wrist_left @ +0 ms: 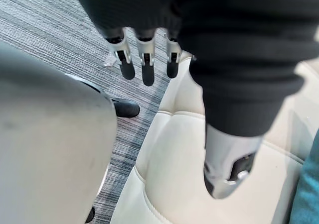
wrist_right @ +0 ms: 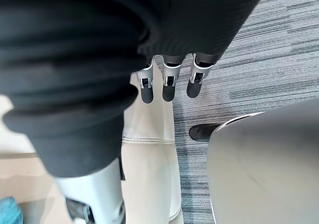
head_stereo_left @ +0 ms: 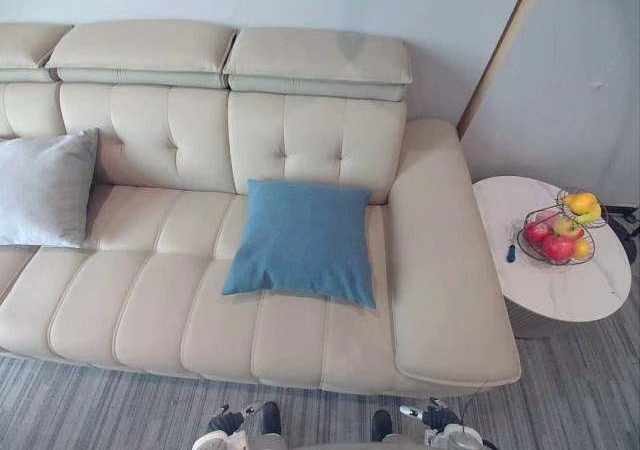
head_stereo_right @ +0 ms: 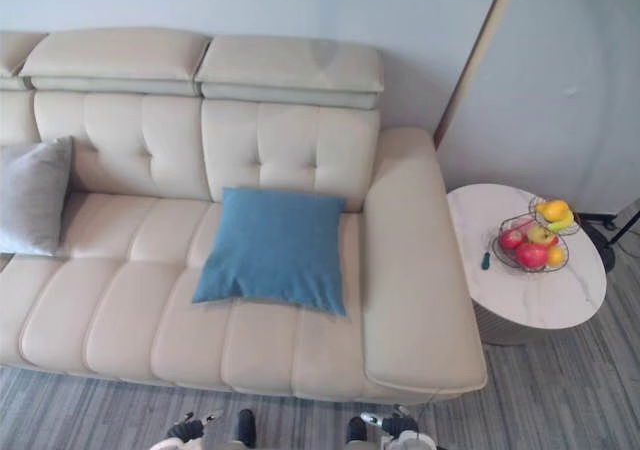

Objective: Pick up cushions and gather them together orderly.

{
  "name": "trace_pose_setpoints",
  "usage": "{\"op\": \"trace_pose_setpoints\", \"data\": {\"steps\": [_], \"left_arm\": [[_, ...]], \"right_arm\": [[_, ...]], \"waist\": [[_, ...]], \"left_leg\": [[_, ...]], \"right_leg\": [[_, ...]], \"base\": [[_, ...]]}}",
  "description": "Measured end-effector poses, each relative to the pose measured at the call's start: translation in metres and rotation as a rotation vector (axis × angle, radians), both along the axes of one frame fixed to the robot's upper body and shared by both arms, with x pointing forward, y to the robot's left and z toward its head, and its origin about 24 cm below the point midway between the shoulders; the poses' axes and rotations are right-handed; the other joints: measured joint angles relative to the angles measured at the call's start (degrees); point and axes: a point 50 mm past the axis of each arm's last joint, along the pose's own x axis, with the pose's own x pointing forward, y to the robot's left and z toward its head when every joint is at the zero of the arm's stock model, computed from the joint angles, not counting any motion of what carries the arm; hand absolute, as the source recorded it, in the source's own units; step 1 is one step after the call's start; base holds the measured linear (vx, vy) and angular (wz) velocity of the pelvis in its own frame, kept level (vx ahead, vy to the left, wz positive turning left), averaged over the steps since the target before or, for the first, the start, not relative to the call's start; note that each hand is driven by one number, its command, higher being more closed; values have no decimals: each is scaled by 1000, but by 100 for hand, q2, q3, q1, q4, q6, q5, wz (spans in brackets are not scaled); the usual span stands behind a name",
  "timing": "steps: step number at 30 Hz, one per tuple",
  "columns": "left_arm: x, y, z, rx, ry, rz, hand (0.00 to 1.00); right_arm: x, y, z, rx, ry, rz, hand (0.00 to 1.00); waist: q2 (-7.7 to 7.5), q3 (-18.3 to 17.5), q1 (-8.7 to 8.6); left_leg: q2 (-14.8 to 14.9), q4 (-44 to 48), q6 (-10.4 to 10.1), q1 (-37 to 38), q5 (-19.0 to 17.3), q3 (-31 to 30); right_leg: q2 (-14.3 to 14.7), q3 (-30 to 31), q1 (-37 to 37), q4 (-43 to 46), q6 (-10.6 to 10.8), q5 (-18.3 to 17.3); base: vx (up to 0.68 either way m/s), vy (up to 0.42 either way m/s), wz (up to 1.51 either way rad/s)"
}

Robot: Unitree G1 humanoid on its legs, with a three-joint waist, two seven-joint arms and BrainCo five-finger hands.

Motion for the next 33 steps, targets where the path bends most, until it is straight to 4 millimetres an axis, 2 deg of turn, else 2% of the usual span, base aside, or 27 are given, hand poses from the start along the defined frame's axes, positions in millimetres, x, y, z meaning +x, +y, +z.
{"op": "trace_pose_setpoints", "data": {"steps": [6, 9, 11, 12, 13, 14, 15, 16, 17, 18, 19, 20, 21, 22, 23, 24, 25, 26, 27, 28, 29, 30, 31, 33], "left_arm": [[0, 0, 0, 13, 11, -13, 0], [2, 0, 0, 15, 7, -23, 0], [4, -3, 0, 12, 0, -27, 0], [4, -4, 0, 11, 0, -35, 0], [10, -6, 2, 11, -19, -57, 0], [23, -9, 6, 10, -59, -64, 0], [25, -11, 6, 6, -68, -65, 0], [34, -13, 9, 5, -102, -64, 0], [40, -10, 13, 18, -129, -67, 0], [45, -12, 16, 24, -152, -76, 0], [49, -12, 18, 30, -176, -75, 0], [50, -10, 20, 35, -185, -72, 0], [48, -5, 20, 44, -181, -48, 0], [47, -3, 19, 43, -177, -30, 0], [41, -20, 14, -9, -157, 23, 0], [38, -25, 13, -22, -148, 29, 0], [37, -29, 13, -24, -150, 41, 0], [40, -28, 14, -19, -158, 40, 0], [45, -26, 16, -12, -177, 39, 0], [46, -26, 16, -12, -179, 38, 0], [46, -28, 16, -18, -179, 38, 0], [46, -29, 16, -19, -176, 38, 0], [44, -35, 14, -36, -163, 14, 0], [43, -37, 13, -39, -159, 19, 0]], "right_arm": [[1, -1, 0, -16, 8, 17, 0], [9, 1, 2, -19, -2, 35, 0], [27, 4, 7, -29, -48, 82, 0], [29, 5, 8, -33, -52, 102, 0], [34, 10, 10, -40, -70, 147, 0], [31, 17, 9, -27, -73, 161, 0], [31, 17, 8, -25, -72, 159, 0], [36, 21, 10, -22, -87, 163, 0], [39, 23, 12, -17, -106, 172, 0], [40, 24, 13, -21, -112, 180, 0], [42, 26, 14, -19, -126, 190, 0], [43, 28, 14, -15, -131, 195, 0], [51, 32, 16, -10, -151, 200, 0], [55, 33, 18, -7, -164, 197, 0], [57, 20, 21, -36, -175, 152, 0], [57, 17, 21, -45, -172, 150, 0], [59, 17, 22, -54, -179, 149, 0], [63, 20, 23, -49, -190, 151, 0], [76, 29, 29, -36, -234, 163, 0], [84, 37, 34, -24, -266, 179, 0], [94, 48, 38, -13, -300, 210, 0], [96, 50, 39, -12, -307, 216, 0], [97, 48, 42, -21, -323, 212, 0], [93, 41, 40, -48, -310, 206, 0]], "waist": [[-3, -6, -33], [-29, 11, -16], [-18, 88, 39], [7, 110, 37], [18, 158, -11], [-65, 224, -13], [-20, 215, 1], [31, 243, 43], [-62, 225, -6], [-77, 220, -8], [-60, 189, 63], [-69, 149, 66], [-195, 7, 94], [-213, -26, 130], [215, -9, 202], [272, -21, 251], [238, -41, 352], [215, -53, 375], [207, -44, 438], [230, -35, 446], [252, -26, 440], [250, -20, 442], [311, 9, 418], [441, 115, 368]], "left_leg": [[1, 2, -10, 164, -42, 141], [0, 38, -7, 253, -88, 436], [57, 39, 0, 467, -176, 962], [81, 39, 17, 482, -219, 1007], [120, 95, 78, 576, -276, 1081], [108, 361, 261, 532, -410, 1127], [180, 435, 265, 465, -447, 1123], [331, 643, 246, 317, -487, 1238], [284, 840, 249, 201, -487, 1117], [274, 980, 254, 155, -490, 959], [297, 1146, 247, -11, -486, 858], [297, 1234, 227, -168, -459, 794], [200, 1362, 194, -471, -407, 652], [149, 1384, 157, -583, -369, 625], [368, 1274, 207, -723, -163, 479], [434, 1277, 227, -735, -102, 510], [463, 1433, 248, -885, -68, 613], [491, 1527, 248, -988, -68, 646], [620, 1663, 219, -1189, -49, 716], [746, 1690, 139, -1298, 3, 781], [908, 1681, 32, -1367, 90, 830], [939, 1636, -4, -1354, 147, 836], [1021, 1485, -31, -1300, 364, 819], [1200, 1356, -46, -1219, 766, 770]], "right_leg": [[6, 129, 91, 34, -19, -8], [20, 463, -66, 140, -47, 22], [144, 1044, -485, 726, -43, 34], [185, 1084, -548, 880, -39, 36], [239, 1005, -786, 1466, -39, 36], [219, 912, -974, 1835, -18, 122], [232, 893, -969, 1836, 11, 194], [208, 901, -1319, 2814, -151, -24], [80, 885, -1698, 4681, -251, -386], [-23, 900, -1798, 5919, -244, -361], [-106, 977, -1752, 6719, -265, -140], [-152, 1062, -1626, 6717, -158, 169], [-184, 1235, -1336, 5707, -70, 1065], [-170, 1300, -1211, 5482, 142, 742], [25, 1231, -725, 4555, 416, 75], [32, 1236, -561, 4310, 487, -138], [-90, 1174, -204, 3590, 531, -746], [-120, 1101, -92, 3263, 511, -952], [-120, 869, 43, 2683, 475, -1251], [-57, 750, 106, 2346, 449, -1398], [55, 601, 140, 2011, 304, -1537], [91, 551, 179, 1916, 217, -1593], [189, 462, 241, 1849, 53, -1691], [402, 438, 130, 2111, -11, -1721]], "base": [[75, -3, -11], [49, 18, -59], [-10, 41, -113], [-82, 23, -82], [-121, 28, -31], [-135, 34, -19], [-127, 1, -16], [-119, -36, 11], [-89, -75, 40], [-77, -61, 71], [-103, -86, 53], [-171, -132, 36], [-173, -181, 23], [-222, -246, 27], [-150, -170, 12], [-229, -269, -7], [-150, -214, -21], [-236, -333, -39], [-171, -226, -48], [-242, -261, -74], [-209, -191, -58], [-339, -279, -30], [-288, -227, 3], [-334, -220, 11]]}}
